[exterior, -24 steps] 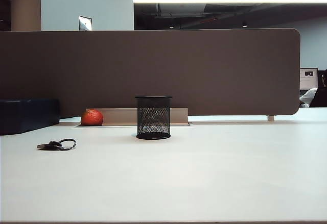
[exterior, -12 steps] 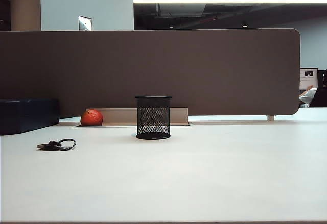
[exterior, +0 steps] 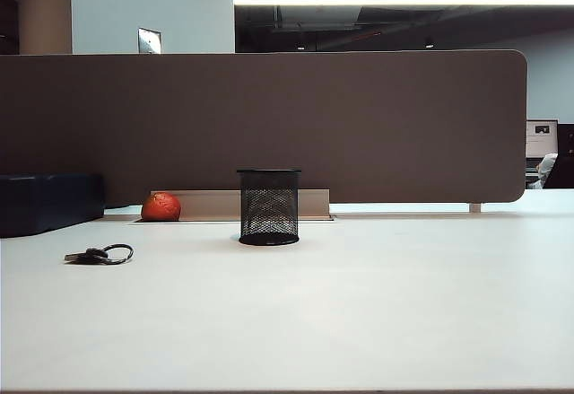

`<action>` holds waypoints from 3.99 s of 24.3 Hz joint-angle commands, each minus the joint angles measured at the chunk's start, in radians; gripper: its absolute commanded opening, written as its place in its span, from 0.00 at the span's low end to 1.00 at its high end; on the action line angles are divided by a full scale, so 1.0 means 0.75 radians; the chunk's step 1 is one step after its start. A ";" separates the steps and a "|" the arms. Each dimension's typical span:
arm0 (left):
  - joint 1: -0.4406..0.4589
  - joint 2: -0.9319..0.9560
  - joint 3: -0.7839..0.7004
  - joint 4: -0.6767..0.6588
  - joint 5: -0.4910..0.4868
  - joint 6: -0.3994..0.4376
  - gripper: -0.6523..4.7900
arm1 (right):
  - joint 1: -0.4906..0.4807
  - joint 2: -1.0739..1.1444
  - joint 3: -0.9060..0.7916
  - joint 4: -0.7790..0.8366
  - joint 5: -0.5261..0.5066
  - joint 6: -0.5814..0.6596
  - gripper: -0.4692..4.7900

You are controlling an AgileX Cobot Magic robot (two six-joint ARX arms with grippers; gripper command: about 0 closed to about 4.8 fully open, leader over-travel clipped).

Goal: Pick up a bunch of keys from the table, then put them into the black basket.

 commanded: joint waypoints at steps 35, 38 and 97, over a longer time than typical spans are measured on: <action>-0.002 1.331 0.141 0.672 0.193 -0.715 0.88 | 0.003 0.535 0.165 0.151 -0.567 0.285 0.61; -0.003 1.433 0.213 0.670 0.203 -0.719 0.88 | 0.003 0.535 0.165 0.151 -0.567 0.285 0.61; -0.050 1.849 0.384 0.561 -0.010 -0.708 0.30 | 0.002 0.535 0.165 0.135 -0.765 0.315 0.61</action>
